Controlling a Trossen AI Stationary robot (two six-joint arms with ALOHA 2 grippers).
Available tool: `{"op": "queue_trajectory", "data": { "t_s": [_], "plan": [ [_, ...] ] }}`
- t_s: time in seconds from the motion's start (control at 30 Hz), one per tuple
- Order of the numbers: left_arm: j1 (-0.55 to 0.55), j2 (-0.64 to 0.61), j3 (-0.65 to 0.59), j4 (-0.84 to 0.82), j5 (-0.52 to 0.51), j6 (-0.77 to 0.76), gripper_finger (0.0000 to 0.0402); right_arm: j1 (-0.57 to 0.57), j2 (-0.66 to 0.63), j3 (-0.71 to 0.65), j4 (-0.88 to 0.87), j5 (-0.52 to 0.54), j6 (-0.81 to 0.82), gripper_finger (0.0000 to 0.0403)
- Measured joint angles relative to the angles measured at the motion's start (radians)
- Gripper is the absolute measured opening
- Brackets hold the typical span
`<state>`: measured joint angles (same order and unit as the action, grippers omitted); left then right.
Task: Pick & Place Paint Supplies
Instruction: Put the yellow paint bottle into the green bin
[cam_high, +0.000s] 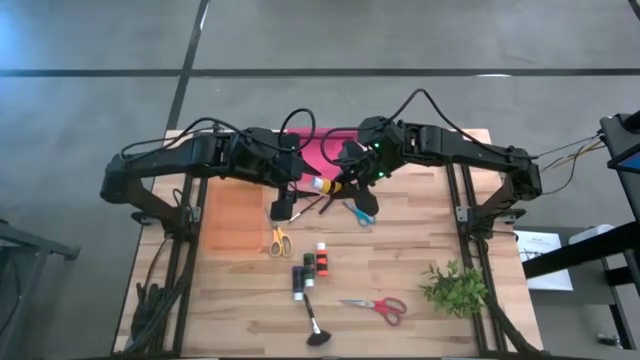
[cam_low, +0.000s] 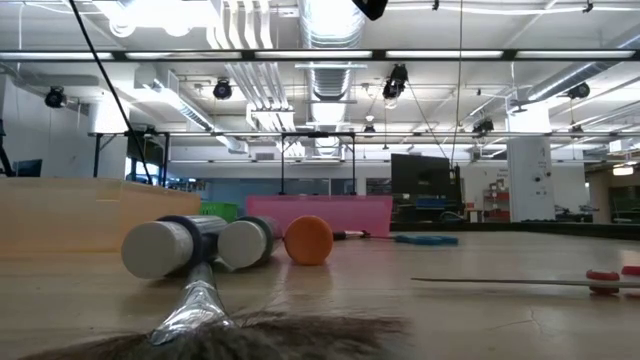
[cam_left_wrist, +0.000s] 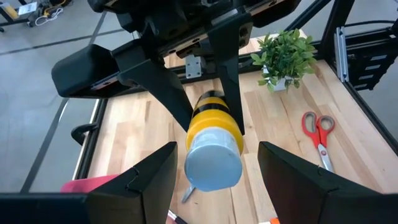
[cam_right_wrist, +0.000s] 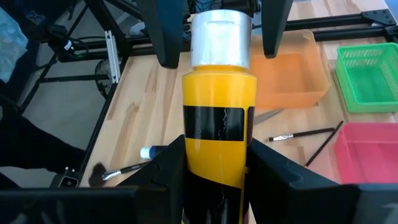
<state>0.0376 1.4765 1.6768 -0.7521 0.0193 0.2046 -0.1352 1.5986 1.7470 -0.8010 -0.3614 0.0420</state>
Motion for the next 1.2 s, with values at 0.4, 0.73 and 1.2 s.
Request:
{"op": "queue_trajectory", "data": {
  "t_s": [0.4, 0.73, 1.2],
  "plan": [
    [0.0, 0.0, 0.0, 0.0, 0.003, -0.022, 0.0121, 0.001, 0.0, 0.0, 0.004, -0.002, -0.005, 0.0121],
    [0.0, 0.0, -0.001, 0.0, 0.007, -0.03, 0.0121, 0.0, 0.0, 0.0, 0.008, -0.003, -0.013, 0.0121],
    [0.0, 0.003, -0.003, -0.005, 0.007, -0.053, 0.0121, 0.004, -0.002, 0.001, 0.038, 0.015, 0.011, 0.025]
  ]
}}
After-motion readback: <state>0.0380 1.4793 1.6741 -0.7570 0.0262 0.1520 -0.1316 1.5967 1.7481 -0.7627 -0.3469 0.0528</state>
